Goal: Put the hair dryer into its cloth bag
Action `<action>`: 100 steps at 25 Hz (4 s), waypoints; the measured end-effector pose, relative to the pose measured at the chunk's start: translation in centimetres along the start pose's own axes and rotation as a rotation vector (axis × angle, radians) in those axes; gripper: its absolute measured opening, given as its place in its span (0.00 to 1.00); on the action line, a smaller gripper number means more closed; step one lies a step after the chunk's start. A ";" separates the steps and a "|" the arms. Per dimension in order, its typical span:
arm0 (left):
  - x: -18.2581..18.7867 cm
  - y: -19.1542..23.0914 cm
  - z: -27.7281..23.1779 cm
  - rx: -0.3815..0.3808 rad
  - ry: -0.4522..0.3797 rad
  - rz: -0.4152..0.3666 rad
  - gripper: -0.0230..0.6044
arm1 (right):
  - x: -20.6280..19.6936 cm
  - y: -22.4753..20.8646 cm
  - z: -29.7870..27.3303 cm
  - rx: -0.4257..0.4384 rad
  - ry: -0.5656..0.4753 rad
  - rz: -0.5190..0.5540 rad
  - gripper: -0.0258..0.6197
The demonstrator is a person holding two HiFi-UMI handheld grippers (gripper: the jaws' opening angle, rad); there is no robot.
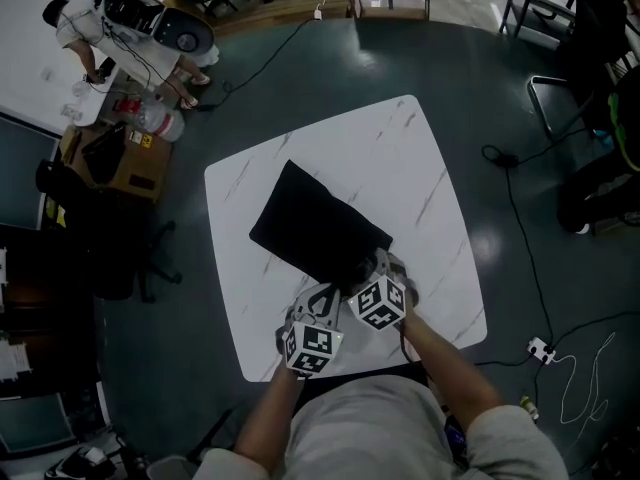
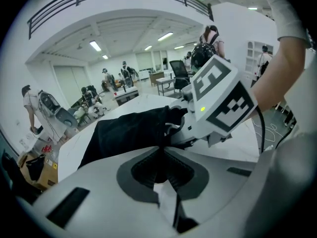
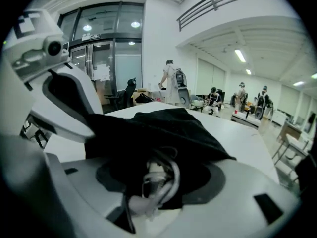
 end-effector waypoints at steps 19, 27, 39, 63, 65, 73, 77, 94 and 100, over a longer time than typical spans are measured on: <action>-0.7 -1.0 -2.2 -0.020 0.070 -0.085 0.07 | -2.4 -8.1 2.3 -0.109 0.021 0.035 0.33; -4.2 -0.7 -2.1 0.131 0.059 -0.020 0.07 | -4.1 -5.6 3.8 -0.098 0.046 0.025 0.07; -8.2 0.0 1.5 0.245 -0.043 0.148 0.33 | -4.5 -0.3 6.7 -0.188 0.096 -0.053 0.07; -1.8 8.2 9.9 0.117 -0.369 0.333 0.07 | 7.0 2.0 13.3 -0.209 -0.146 -0.234 0.07; -0.1 9.6 11.6 0.104 -0.403 0.323 0.07 | 8.7 1.3 14.8 -0.224 -0.180 -0.250 0.07; 5.5 12.3 14.8 0.099 -0.502 0.267 0.07 | 13.4 -1.5 18.7 -0.269 -0.283 -0.305 0.07; 7.7 13.4 14.0 0.090 -0.510 0.241 0.07 | 14.7 -3.8 18.5 -0.297 -0.287 -0.266 0.07; 15.5 21.8 8.7 0.214 -0.455 0.193 0.07 | 19.4 -14.6 10.1 -0.273 -0.307 -0.163 0.07; 12.8 20.4 8.9 0.198 -0.432 0.205 0.07 | 17.5 -13.3 9.9 -0.233 -0.274 -0.147 0.07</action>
Point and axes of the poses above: the fingertips, and each gripper's own axes: z backward along the fingers, y to its left, x out of its top, the point moved 9 cm from there along z, backward along the fingers, and after that the axes turned 5 degrees about -x, right-handed, at the moved point
